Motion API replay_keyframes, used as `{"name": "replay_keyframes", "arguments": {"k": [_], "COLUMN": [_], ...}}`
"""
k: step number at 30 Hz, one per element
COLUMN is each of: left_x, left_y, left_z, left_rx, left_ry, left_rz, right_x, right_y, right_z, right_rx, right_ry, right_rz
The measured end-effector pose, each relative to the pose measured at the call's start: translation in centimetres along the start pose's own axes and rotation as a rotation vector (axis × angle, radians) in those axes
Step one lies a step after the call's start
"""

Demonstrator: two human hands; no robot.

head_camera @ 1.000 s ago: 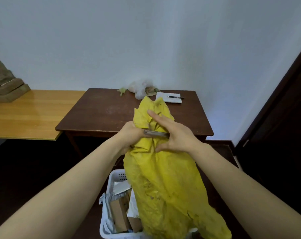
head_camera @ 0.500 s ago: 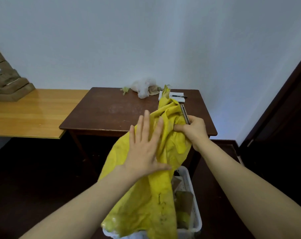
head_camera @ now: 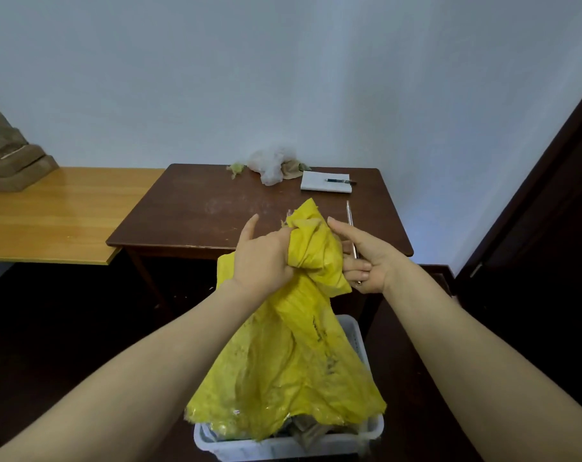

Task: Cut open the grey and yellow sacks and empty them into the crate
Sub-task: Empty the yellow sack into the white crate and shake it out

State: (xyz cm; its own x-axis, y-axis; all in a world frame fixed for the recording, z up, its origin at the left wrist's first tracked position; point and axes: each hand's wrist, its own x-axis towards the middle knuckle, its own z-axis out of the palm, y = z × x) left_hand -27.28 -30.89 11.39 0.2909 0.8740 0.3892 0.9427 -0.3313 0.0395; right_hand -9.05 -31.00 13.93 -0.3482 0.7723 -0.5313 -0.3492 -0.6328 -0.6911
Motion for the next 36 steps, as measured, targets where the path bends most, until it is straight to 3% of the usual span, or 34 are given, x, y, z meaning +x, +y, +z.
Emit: {"name": "replay_keyframes", "arguments": {"k": [3, 6, 8, 10, 12, 15, 19, 22, 27, 32, 36], "left_x": [-0.1, 0.0, 0.2, 0.3, 0.6, 0.7, -0.5, -3.1, -4.2, -3.5, -3.0], "left_y": [0.5, -0.7, -0.8, 0.0, 0.9, 0.9, 0.4, -0.1, 0.0, 0.4, 0.5], "left_z": [0.6, 0.9, 0.8, 0.3, -0.1, -0.4, -0.8, 0.0, 0.9, -0.2, -0.5], "left_rx": [-0.014, -0.026, -0.046, -0.098, -0.171, -0.251, -0.195, -0.226, -0.407, -0.757, -0.820], "left_ry": [-0.024, -0.037, -0.024, -0.043, -0.083, -0.168, -0.302, -0.442, -0.482, -0.328, -0.201], "left_rz": [-0.009, -0.085, -0.062, 0.018, 0.070, 0.033, -0.171, -0.301, -0.431, -0.371, -0.404], "right_x": [-1.4, -2.1, -2.2, -1.7, -0.9, -0.1, 0.1, 0.1, -0.5, -0.1, 0.8], "right_y": [0.4, 1.2, 1.3, 1.5, 1.7, 1.8, 1.2, 0.6, 0.9, 3.2, 4.7], "right_z": [-1.2, -2.4, -1.9, -1.0, -0.7, -1.1, -3.4, -4.4, -2.8, -2.0, -1.7], "right_rx": [-0.107, -0.548, -0.954, -1.443, -1.603, -1.414, -1.126, -0.822, -0.474, -0.076, 0.029], "right_ry": [0.127, 0.390, 0.258, 0.202, 0.286, 0.419, 0.577, 0.598, 0.413, 0.014, 0.041], "right_rz": [-0.074, -0.529, -0.787, -0.762, -0.758, -0.823, -0.733, -0.728, -0.477, -0.100, -0.009]}}
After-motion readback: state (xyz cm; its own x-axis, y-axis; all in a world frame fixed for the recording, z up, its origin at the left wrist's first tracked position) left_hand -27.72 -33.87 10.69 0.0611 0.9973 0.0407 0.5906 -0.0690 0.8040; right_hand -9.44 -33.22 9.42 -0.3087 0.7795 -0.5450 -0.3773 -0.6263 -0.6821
